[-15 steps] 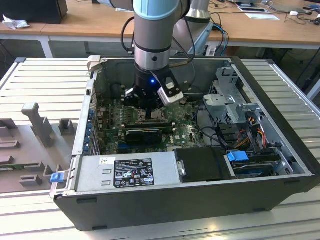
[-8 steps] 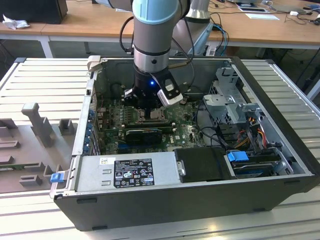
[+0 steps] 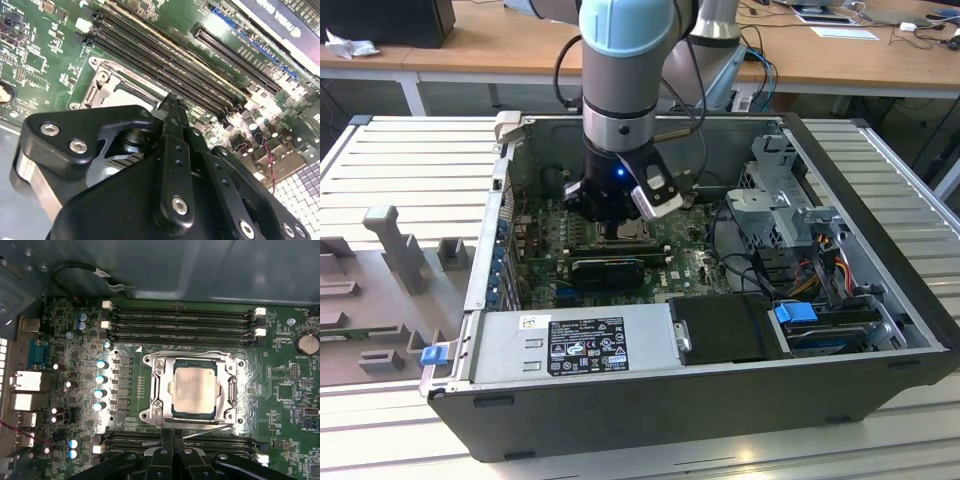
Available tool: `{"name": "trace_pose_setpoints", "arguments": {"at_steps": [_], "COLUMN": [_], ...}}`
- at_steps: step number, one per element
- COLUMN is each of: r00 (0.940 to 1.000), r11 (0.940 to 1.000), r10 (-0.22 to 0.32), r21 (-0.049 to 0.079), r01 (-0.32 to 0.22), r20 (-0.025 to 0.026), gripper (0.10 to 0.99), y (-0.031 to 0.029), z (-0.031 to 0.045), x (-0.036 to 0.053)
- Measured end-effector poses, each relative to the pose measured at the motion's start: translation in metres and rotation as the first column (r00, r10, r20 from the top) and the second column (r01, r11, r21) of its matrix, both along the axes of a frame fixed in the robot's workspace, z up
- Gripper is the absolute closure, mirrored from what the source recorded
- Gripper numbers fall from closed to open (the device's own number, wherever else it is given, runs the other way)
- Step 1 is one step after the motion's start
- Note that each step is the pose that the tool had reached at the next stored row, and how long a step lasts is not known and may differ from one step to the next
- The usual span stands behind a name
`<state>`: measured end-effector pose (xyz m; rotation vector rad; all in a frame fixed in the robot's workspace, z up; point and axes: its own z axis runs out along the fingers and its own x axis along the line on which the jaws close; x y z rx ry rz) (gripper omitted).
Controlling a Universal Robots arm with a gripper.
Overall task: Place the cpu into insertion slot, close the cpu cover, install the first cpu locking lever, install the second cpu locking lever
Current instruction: 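Install the second cpu locking lever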
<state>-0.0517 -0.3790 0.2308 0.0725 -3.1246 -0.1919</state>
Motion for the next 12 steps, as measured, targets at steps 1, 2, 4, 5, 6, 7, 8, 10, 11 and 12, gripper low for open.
{"name": "trace_pose_setpoints", "arguments": {"at_steps": [1,2,4,5,6,7,8,10,11,12], "r00": [1.0,1.0,1.0,1.0,1.0,1.0,1.0,1.0,1.0,1.0], "r11": [1.0,0.9999,0.9997,0.9996,0.9996,0.9996,0.9992,0.9978,0.9973,0.9968], "r10": [0.0,0.0,0.0,0.0,0.0,0.0,0.0,0.0,0.001,0.001], "r21": [0.005,0.015,0.026,0.027,0.029,0.03,0.039,0.066,0.074,0.08], "r01": [0.0,0.0,0.0,0.0,0.0,0.0,0.0,0.0,-0.001,-0.001], "r20": [0.0,-0.0001,0.0001,0.0001,0.0,-0.0001,-0.0002,0.0002,0.0003,0.0003], "gripper": [0.98,0.98,0.98,0.98,0.98,0.98,0.98,0.98,0.98,0.98], "y": [-0.0007,-0.0017,-0.0019,-0.002,-0.002,-0.002,-0.0022,-0.0076,-0.0105,-0.0128], "z": [-0.0002,-0.0011,-0.0041,-0.0057,-0.0079,-0.0097,-0.0139,-0.0147,-0.0146,-0.0146], "x": [0.0,-0.0001,-0.0002,-0.0003,-0.0003,-0.0004,-0.0018,-0.009,-0.0106,-0.0109]}}
